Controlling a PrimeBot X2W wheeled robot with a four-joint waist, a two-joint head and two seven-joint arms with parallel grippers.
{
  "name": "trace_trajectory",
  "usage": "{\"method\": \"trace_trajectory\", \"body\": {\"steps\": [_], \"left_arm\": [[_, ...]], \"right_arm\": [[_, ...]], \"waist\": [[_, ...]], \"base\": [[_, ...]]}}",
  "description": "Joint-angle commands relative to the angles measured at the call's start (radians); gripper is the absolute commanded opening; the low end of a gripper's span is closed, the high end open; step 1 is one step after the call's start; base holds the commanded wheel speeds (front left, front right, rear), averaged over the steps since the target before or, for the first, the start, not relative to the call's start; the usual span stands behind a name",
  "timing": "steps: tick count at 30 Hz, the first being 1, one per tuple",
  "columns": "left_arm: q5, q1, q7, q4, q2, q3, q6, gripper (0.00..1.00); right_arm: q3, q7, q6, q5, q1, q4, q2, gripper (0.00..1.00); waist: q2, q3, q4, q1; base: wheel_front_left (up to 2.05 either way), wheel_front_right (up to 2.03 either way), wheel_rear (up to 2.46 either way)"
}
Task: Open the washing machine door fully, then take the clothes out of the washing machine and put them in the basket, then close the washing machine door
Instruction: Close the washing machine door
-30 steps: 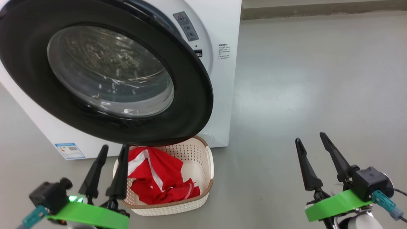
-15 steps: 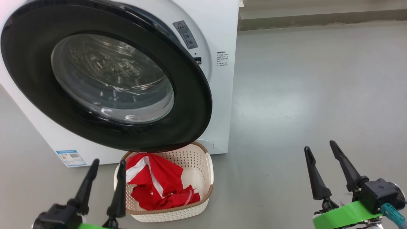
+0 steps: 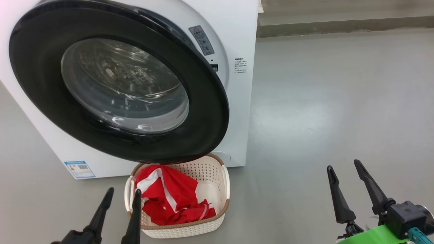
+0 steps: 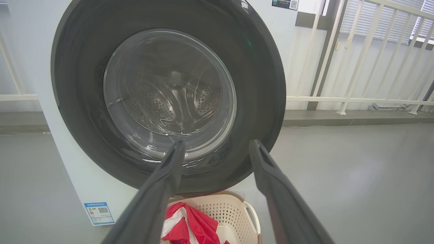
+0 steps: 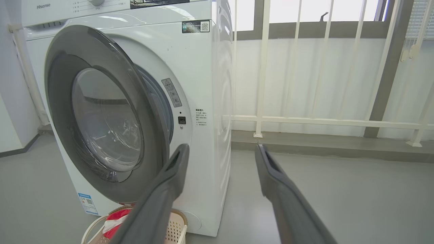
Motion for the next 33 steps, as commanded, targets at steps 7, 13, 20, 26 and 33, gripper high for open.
{"method": "trace_trajectory", "body": {"steps": [7, 13, 20, 26, 33], "left_arm": [[0.026, -0.028, -0.012, -0.007, -0.006, 0.055, -0.025, 1.00], [0.047, -0.029, -0.012, -0.009, -0.018, 0.060, -0.037, 1.00], [0.063, -0.046, -0.012, -0.015, -0.031, 0.051, -0.046, 1.00], [0.064, -0.062, -0.012, -0.031, -0.037, 0.037, -0.057, 1.00], [0.066, -0.074, -0.012, -0.044, -0.042, 0.025, -0.064, 1.00]], "right_arm": [[0.023, -0.006, 0.006, 0.008, -0.014, -0.030, -0.008, 1.00], [0.012, -0.006, 0.006, 0.009, -0.016, -0.020, -0.008, 1.00], [0.020, -0.006, 0.006, -0.015, -0.050, 0.062, -0.008, 0.00], [0.070, 0.014, 0.006, -0.034, -0.166, 0.188, -0.015, 0.00], [0.174, 0.075, 0.006, -0.003, -0.317, 0.281, -0.040, 0.00]], "waist": [[0.0000, 0.003, 0.010, 0.0000], [0.0000, 0.008, 0.023, 0.0000], [0.0000, 0.019, 0.057, 0.0000], [0.0000, 0.040, 0.091, 0.0000], [0.0000, 0.072, 0.135, 0.0000]], "base": [[0.00, 0.00, 0.00], [0.00, 0.00, 0.00], [0.00, 0.00, 0.00], [0.00, 0.00, 0.00], [0.00, 0.00, 0.00]]}}
